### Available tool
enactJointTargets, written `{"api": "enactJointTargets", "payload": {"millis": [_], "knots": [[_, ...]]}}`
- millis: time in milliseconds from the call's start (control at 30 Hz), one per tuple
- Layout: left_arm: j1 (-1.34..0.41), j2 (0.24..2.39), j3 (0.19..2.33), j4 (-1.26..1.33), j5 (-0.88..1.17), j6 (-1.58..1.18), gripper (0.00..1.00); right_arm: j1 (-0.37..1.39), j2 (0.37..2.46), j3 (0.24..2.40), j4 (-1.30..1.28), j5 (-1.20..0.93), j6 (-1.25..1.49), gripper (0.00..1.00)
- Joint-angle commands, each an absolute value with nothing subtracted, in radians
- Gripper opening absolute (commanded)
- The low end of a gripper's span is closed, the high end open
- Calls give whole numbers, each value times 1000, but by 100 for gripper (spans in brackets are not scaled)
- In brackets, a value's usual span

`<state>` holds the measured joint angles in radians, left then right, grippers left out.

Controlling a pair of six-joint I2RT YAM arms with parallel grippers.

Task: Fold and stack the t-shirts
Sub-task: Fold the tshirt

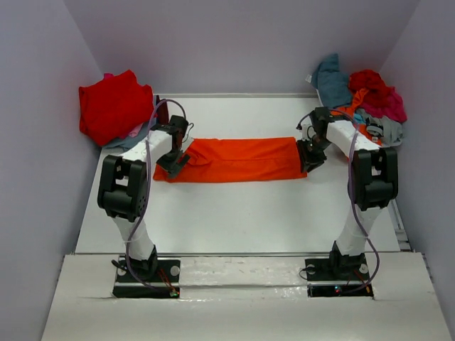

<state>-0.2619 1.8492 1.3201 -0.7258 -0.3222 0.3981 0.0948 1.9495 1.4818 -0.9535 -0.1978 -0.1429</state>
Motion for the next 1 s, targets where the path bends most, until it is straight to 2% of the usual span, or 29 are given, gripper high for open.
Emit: {"api": "enactJointTargets", "payload": {"millis": [0,200,600,967], "knots": [[-268,1752,1319,-792,-318,408,86,101,1823,1442,-989,-183,-176,36],[-278,1746,1381,-769,-285,388,86,101,1813,1456,-977,-167,-178,37],[-340,1891,1486,-764,-250,383,86,110,1962,1673,-999,-227,-137,36],[-416,1963,1562,-732,-219,397,85,110,1980,1678,-1002,-222,-135,37]]}}
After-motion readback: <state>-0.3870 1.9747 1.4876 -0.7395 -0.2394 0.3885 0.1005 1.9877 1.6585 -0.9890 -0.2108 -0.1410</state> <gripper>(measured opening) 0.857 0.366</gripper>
